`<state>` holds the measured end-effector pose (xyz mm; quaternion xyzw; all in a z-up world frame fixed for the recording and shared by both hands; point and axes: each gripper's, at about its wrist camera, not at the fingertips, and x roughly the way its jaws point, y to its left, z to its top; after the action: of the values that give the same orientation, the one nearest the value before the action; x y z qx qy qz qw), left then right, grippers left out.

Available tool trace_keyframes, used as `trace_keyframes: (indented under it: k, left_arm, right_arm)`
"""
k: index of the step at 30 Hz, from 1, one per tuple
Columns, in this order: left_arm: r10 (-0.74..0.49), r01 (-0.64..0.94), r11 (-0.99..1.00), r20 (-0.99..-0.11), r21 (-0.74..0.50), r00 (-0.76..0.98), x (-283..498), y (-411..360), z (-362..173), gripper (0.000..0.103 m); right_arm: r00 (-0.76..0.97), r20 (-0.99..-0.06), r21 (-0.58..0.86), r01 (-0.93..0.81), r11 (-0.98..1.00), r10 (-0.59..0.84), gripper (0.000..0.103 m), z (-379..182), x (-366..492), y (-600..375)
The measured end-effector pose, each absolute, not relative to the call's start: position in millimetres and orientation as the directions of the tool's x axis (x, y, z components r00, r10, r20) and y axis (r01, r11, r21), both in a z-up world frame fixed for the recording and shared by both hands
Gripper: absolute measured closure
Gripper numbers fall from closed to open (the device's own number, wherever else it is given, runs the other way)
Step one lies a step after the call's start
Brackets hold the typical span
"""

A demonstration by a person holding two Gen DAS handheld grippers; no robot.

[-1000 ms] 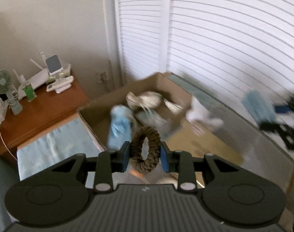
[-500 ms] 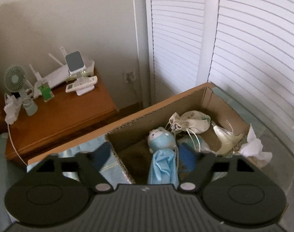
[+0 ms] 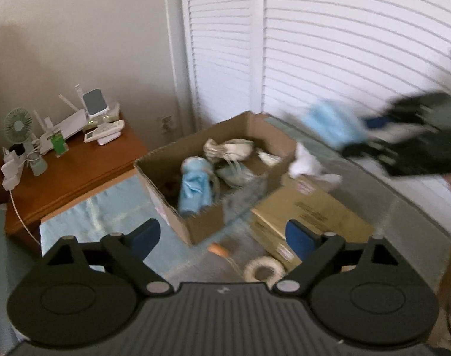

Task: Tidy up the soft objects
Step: 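Lower the folded blue mask into the cardboard box and open the right gripper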

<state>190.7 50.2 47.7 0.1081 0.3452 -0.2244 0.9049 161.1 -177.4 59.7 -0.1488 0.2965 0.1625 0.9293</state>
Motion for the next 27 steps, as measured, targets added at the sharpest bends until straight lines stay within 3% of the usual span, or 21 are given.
trace_keyframes:
  k: [7, 22, 26, 27]
  left_arm:
    - [-0.388, 0.517, 0.856, -0.658, 0.002, 0.646, 157, 55, 45, 0.011]
    - [-0.349, 0.418, 0.905, -0.694, -0.075, 0.63, 160, 74, 19, 0.012]
    - [-0.353, 0.424, 0.902, -0.7, -0.078, 0.621, 160, 72, 17, 0.012]
    - [-0.355, 0.426, 0.901, -0.7, -0.079, 0.62, 160, 71, 17, 0.012]
  right_arm:
    - [0.73, -0.626, -0.239, -0.514, 0.824, 0.274, 0.054, 65, 213, -138]
    - [0.548, -0.768, -0.299, -0.765, 0.57, 0.332, 0.054, 52, 286, -97]
    - [0.548, -0.785, -0.328, -0.763, 0.557, 0.289, 0.036, 38, 290, -96]
    - [0.549, -0.787, -0.33, -0.76, 0.56, 0.282, 0.036, 36, 291, -96]
